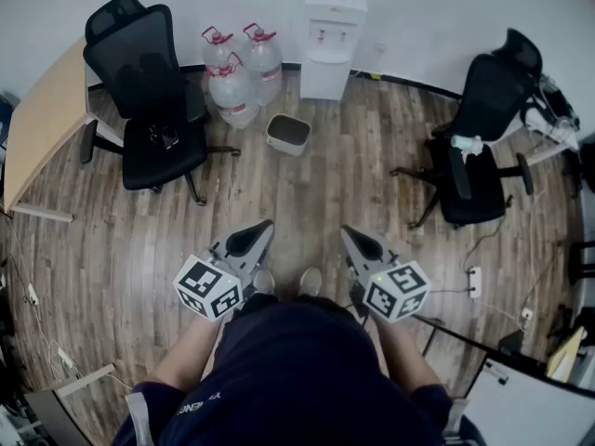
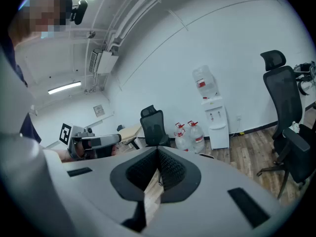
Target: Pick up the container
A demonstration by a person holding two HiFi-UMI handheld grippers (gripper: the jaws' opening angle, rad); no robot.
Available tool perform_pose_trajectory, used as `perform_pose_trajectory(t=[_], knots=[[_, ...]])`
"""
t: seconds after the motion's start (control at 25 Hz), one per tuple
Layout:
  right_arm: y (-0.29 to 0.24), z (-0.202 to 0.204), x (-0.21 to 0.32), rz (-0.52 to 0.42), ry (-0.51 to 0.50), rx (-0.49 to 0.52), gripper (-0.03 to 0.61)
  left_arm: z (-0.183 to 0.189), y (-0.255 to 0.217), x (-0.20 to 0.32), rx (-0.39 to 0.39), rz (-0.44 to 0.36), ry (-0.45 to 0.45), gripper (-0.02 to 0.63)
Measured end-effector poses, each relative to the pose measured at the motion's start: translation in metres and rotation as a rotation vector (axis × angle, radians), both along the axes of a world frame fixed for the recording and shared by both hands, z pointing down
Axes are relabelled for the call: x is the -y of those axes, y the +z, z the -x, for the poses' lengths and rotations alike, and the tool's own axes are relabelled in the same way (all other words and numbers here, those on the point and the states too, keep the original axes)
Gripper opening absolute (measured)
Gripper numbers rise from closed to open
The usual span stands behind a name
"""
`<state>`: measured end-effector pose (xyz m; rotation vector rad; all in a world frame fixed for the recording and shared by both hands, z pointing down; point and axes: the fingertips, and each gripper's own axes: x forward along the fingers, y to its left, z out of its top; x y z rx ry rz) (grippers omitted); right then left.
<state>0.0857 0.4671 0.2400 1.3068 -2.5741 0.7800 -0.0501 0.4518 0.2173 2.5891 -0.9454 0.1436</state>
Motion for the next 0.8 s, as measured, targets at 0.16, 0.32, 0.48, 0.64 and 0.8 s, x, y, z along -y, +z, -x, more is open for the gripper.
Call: perform_pose_trajectory(t=[0.16,0.32,0.48,0.64,0.8], knots=[[0.002,-0.002,-0.002,-0.001,0.004,0.005,0.017,-0.004,0.004,-0.002,0.002,0.003,0.003,0.026],[0.005,-0.008,0.001,0.013,0.025,0.028,0.017,-0.008,0.006,-0.004,0.006,0.007,0.0,0.026],[0.007,-0.016,0.006,0.03,0.033,0.044,0.017,-0.009,0.008,0.0,0.009,0.015,-0.018,0.026],[0.011,-0.028,0.012,0.032,0.023,0.048,0.017,-0.014,0.014,0.005,0.012,0.019,-0.043,0.026],[0.014,-0.045,0.019,0.036,0.005,0.057,0.017,-0.025,0.018,0.011,0.019,0.027,-0.067,0.026]])
